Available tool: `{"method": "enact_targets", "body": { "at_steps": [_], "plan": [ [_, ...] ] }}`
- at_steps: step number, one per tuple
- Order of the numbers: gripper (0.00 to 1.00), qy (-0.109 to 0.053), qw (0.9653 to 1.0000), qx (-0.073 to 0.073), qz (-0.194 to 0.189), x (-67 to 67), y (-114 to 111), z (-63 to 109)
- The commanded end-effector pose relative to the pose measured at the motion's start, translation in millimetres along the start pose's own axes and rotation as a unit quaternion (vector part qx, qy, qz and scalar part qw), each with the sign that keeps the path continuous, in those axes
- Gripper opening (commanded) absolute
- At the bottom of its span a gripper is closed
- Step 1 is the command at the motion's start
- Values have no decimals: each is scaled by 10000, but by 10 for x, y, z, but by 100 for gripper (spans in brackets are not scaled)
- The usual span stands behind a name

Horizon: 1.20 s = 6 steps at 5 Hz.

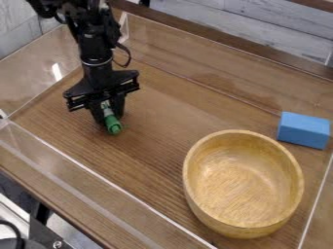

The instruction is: Put the green marker in the brown bowl

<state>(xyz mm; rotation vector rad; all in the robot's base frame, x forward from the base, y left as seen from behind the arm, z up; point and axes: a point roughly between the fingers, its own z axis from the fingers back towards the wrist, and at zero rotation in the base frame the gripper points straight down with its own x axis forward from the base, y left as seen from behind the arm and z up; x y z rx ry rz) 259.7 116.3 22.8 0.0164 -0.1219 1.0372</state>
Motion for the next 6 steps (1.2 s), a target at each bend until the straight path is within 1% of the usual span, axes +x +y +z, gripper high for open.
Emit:
{"method": "enact_targets", "body": {
  "at_steps": [1,3,4,5,6],
  "plan": [
    [0,-351,9990,-158,-211,81,-89,255],
    [0,-474,9973,-93,-556,86,-146,451],
    [0,-500,9962,-93,-706,98,-184,572],
    [0,-414,9961,-164,-760,123,-287,784],
    [0,-337,9948,-326,-902,142,-466,997]
  ]
}}
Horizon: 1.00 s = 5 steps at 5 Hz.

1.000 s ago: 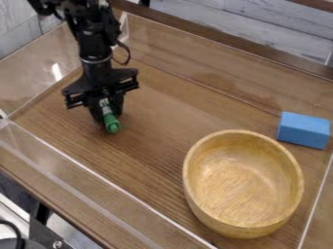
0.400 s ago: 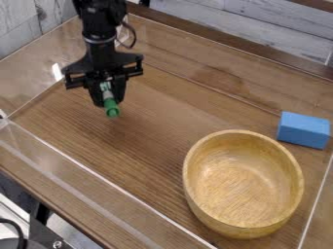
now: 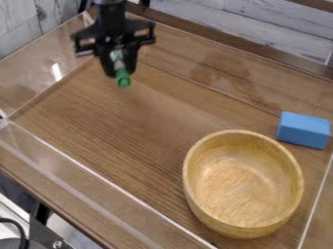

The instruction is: Put the green marker in the brown bowl

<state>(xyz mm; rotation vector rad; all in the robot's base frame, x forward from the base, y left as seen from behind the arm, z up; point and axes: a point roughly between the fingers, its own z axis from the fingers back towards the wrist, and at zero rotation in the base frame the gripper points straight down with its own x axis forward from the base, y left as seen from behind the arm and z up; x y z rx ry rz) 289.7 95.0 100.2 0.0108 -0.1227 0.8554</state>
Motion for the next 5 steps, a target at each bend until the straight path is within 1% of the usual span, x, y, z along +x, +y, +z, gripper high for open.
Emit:
{"method": "enact_targets", "body": {
  "at_steps": [1,2,3,4,5],
  "plan": [
    [0,-359,9978,-452,-337,128,-240,344],
    [0,-482,9932,-704,-795,99,-314,386],
    [0,-565,9861,-844,-1317,44,-347,408],
    [0,-671,9761,-988,-1818,-7,-354,443],
    [0,-810,9661,-1076,-2205,34,-352,446]
  ]
}}
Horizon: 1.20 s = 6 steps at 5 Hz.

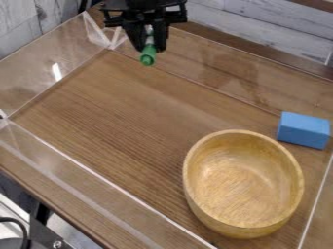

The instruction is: Put the green marker in the brown bowl

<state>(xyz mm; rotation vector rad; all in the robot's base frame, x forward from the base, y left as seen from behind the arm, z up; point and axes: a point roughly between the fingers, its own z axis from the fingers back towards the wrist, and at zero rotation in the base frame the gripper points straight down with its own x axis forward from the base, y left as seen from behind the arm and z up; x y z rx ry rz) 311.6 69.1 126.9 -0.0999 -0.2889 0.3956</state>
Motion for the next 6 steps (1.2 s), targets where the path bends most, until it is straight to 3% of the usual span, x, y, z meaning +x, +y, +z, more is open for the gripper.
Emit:
{"method": "enact_targets", "body": {
  "at_steps": [1,4,6],
  "plan": [
    [0,-477,9979,-76,-427,137,51,136],
    [0,-853,9874,-149,-1326,208,207,104],
    [0,-1066,9774,-187,-1817,170,175,159]
  ]
}}
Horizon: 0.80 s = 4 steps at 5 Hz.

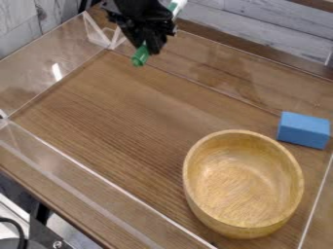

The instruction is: Put the green marker in the brown bowl

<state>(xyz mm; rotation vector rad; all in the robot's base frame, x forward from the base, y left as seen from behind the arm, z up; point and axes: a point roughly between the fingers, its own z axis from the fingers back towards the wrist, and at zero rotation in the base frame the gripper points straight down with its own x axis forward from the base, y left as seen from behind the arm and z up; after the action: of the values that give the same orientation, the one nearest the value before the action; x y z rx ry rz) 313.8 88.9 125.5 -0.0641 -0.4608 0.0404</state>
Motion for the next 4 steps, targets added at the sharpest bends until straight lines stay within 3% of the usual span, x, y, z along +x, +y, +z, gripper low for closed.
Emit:
{"method": "enact_targets", "body": {
  "at_steps": [1,3,4],
  "plan": [
    [0,-392,9989,110,-238,98,0,184],
    [0,-565,9969,178,-525,90,-21,198],
    [0,-563,9970,199,-496,46,-83,251]
  ]
}}
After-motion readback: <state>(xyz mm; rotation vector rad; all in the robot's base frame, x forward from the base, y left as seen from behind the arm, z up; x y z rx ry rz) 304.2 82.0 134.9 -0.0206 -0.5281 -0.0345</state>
